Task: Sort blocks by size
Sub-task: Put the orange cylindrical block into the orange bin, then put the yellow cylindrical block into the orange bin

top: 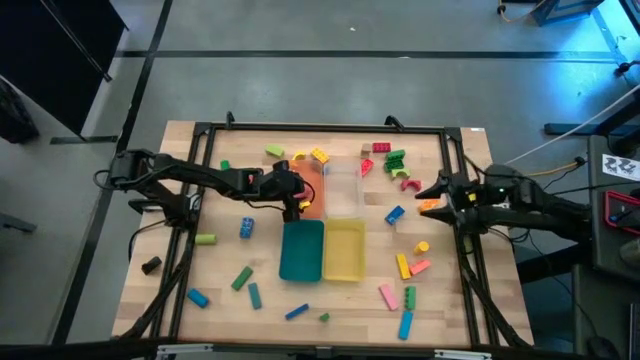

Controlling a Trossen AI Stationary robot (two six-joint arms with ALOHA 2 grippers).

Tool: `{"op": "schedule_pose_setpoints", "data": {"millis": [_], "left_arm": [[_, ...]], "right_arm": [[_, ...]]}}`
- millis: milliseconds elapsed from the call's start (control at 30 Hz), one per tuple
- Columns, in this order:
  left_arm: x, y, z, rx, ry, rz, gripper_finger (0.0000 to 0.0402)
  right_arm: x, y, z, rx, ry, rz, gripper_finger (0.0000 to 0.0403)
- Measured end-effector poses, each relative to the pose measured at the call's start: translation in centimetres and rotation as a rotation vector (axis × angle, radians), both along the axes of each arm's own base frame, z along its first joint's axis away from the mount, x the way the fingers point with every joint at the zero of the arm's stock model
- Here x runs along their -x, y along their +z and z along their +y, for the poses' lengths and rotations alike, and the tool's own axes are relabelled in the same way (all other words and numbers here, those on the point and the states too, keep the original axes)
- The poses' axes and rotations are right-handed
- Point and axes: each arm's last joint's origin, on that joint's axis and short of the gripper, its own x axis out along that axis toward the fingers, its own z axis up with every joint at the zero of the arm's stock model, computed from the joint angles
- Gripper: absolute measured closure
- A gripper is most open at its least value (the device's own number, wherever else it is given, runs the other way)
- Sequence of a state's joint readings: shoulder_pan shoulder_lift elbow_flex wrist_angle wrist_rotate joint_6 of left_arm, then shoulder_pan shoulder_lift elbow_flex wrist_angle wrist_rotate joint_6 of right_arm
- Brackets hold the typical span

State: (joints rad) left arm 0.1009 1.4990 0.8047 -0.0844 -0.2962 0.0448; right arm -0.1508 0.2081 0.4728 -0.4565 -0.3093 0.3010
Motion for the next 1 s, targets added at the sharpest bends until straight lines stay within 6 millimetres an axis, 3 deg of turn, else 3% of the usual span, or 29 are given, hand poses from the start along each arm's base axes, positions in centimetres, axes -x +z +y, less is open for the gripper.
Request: {"op": "schedule_pose_setpoints", "data": {"millis": [433,767,1000], "left_arm": [[0.0,0.0,0.0,-0.009,-0.009,0.007,0.0195],[0.0,0.0,0.0,0.013,0.014,-0.002,0.0196],[0.0,0.0,0.0,0.015,0.015,-0.003,0.0196]], "right_arm": [[-2.9,1.5,-0.2,-0.057,0.089,0.437,0.0139],[-5.0,-1.3,-0.3,-0.227,0.122,0.82,0.0139],[-6.6,-2.8,0.5,-0.181,0.163,0.965,0.0139]]}}
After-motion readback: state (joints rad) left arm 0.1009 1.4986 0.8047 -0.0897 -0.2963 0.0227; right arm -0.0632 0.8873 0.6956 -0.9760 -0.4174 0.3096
